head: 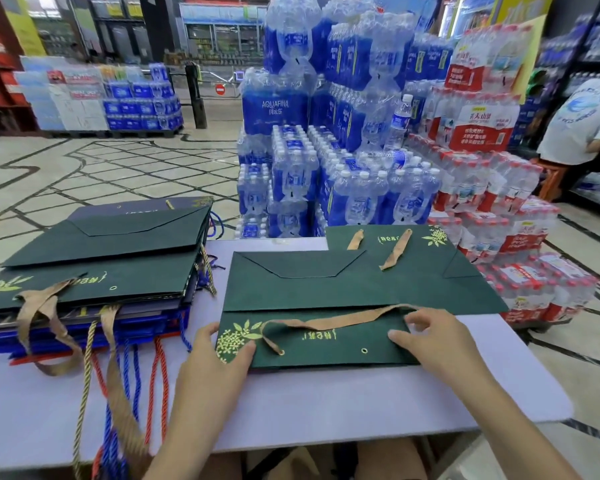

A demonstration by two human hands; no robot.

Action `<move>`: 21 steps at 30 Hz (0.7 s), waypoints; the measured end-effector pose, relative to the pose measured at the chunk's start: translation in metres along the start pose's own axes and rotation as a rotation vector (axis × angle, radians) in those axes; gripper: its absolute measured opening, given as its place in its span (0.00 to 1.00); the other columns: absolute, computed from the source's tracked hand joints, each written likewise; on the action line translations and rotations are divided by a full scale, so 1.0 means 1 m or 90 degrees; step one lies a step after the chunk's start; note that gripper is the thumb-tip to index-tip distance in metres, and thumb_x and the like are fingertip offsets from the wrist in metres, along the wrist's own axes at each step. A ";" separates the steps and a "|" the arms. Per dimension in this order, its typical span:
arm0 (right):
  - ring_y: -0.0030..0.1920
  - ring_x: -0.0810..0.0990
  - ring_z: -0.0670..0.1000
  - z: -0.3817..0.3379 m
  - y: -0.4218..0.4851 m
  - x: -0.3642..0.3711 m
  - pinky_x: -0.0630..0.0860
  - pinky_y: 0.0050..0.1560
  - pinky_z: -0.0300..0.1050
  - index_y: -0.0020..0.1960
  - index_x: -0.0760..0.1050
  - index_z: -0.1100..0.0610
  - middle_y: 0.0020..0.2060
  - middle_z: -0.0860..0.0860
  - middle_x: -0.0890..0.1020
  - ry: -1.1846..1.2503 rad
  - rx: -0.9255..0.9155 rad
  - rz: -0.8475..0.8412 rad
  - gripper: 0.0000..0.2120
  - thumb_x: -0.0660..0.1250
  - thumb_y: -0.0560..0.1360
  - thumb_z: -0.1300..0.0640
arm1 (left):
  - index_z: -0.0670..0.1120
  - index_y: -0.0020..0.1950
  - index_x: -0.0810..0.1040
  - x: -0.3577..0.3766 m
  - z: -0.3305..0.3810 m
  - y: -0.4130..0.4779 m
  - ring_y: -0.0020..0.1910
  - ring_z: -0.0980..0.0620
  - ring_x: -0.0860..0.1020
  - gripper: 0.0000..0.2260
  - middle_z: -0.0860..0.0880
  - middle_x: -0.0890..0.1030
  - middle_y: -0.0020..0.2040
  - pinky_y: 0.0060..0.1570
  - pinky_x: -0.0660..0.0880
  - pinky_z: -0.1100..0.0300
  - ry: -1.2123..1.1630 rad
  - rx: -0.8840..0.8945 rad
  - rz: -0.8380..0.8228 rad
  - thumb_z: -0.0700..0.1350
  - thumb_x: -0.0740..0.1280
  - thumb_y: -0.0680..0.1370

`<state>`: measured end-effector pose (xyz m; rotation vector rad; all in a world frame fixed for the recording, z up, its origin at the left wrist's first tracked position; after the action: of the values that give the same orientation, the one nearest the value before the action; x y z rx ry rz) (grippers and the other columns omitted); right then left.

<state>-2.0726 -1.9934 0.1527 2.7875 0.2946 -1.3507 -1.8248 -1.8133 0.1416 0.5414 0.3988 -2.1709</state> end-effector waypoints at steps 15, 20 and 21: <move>0.50 0.74 0.52 0.016 0.034 -0.010 0.62 0.48 0.47 0.47 0.78 0.46 0.42 0.41 0.77 -0.192 -0.169 0.100 0.04 0.66 0.78 0.55 | 0.53 0.55 0.77 0.031 0.050 -0.020 0.42 0.53 0.77 0.07 0.57 0.78 0.51 0.43 0.73 0.56 0.272 0.428 0.011 0.50 0.65 0.78; 0.45 0.73 0.46 0.007 0.027 -0.007 0.63 0.50 0.48 0.44 0.79 0.45 0.40 0.38 0.79 -0.130 -0.263 0.073 0.03 0.69 0.76 0.52 | 0.51 0.66 0.73 0.072 0.067 -0.004 0.61 0.53 0.70 0.14 0.55 0.75 0.61 0.61 0.66 0.59 0.248 0.570 -0.131 0.48 0.63 0.80; 0.43 0.72 0.43 0.004 0.023 -0.005 0.64 0.51 0.48 0.45 0.80 0.46 0.39 0.37 0.79 -0.106 -0.302 0.062 0.02 0.70 0.76 0.53 | 0.51 0.68 0.71 0.079 0.071 -0.003 0.64 0.53 0.69 0.16 0.55 0.74 0.64 0.64 0.65 0.58 0.249 0.585 -0.155 0.48 0.63 0.80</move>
<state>-2.0744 -2.0172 0.1527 2.2602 0.4057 -1.2801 -1.8877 -1.8964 0.1625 1.4917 -0.4005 -2.4055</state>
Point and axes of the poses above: each hand's wrist, its own y-axis towards the middle knuckle, its own x-axis out of the palm, z = x × y, the point moved 2 cm from there along y, towards the middle knuckle
